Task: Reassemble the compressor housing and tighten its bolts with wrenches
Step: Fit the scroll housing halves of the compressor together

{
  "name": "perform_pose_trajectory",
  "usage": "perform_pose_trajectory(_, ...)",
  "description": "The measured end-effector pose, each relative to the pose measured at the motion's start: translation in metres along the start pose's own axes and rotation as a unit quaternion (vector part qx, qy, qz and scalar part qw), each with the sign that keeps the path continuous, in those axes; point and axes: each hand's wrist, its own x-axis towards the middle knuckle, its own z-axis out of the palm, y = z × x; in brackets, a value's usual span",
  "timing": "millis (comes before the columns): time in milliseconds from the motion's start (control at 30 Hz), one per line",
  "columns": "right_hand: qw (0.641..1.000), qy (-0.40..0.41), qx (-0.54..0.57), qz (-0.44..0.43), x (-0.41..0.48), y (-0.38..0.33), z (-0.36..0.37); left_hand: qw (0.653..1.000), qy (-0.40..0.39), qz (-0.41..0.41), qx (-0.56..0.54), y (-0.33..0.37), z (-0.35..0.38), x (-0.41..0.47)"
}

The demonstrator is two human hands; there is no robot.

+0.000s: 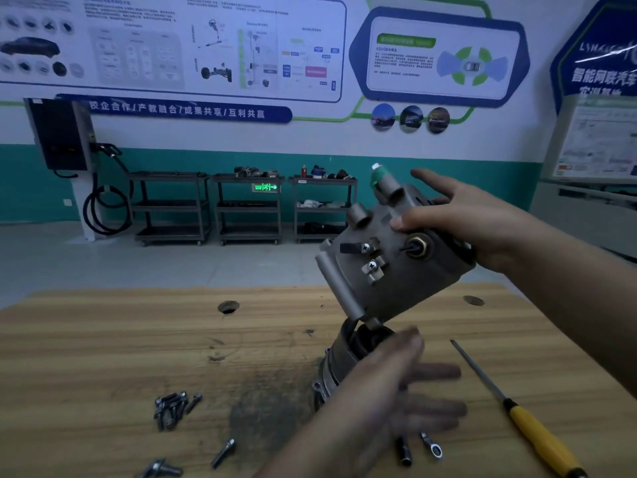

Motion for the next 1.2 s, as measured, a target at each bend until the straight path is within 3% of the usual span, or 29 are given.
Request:
perform_pose_trajectory(67, 0.999, -0.024, -0.029, 0.012, 0.0, -0.005, -0.003, 0.983, 0.114, 0.117, 0.089, -0.004, -0.017, -0.012)
perform_pose_trajectory(133, 0.995, -0.044, -0.084, 0.012, -0.001, -0.008, -0.005, 0.896, 0.289, 0.299, 0.154, 0.006, -0.041, -0.022)
perform_pose_trajectory(200, 0.985, -0.061, -0.163, -0.004, -0.002, -0.011, -0.004, 0.829, 0.346, 0.389, 0.204, 0.022, -0.059, -0.025)
perform_pose_trajectory(300, 0.964, -0.095, -0.246, -0.026, -0.003, -0.01, 0.003, 0.826, 0.27, 0.276, 0.41, 0.033, -0.07, -0.016)
perform_pose_trajectory(400, 0.955, -0.133, -0.263, -0.031, -0.007, -0.007, 0.007, 0.819, 0.238, 0.217, 0.475, 0.027, -0.072, -0.008)
perform_pose_trajectory(600, 0.926, -0.188, -0.32, -0.072, -0.01, 0.003, 0.014, 0.822, 0.275, 0.214, 0.451, 0.003, -0.073, 0.001)
perform_pose_trajectory(1200, 0.915, -0.191, -0.35, -0.066, -0.018, 0.045, 0.018, 0.83, 0.295, 0.208, 0.425, -0.032, -0.081, -0.002)
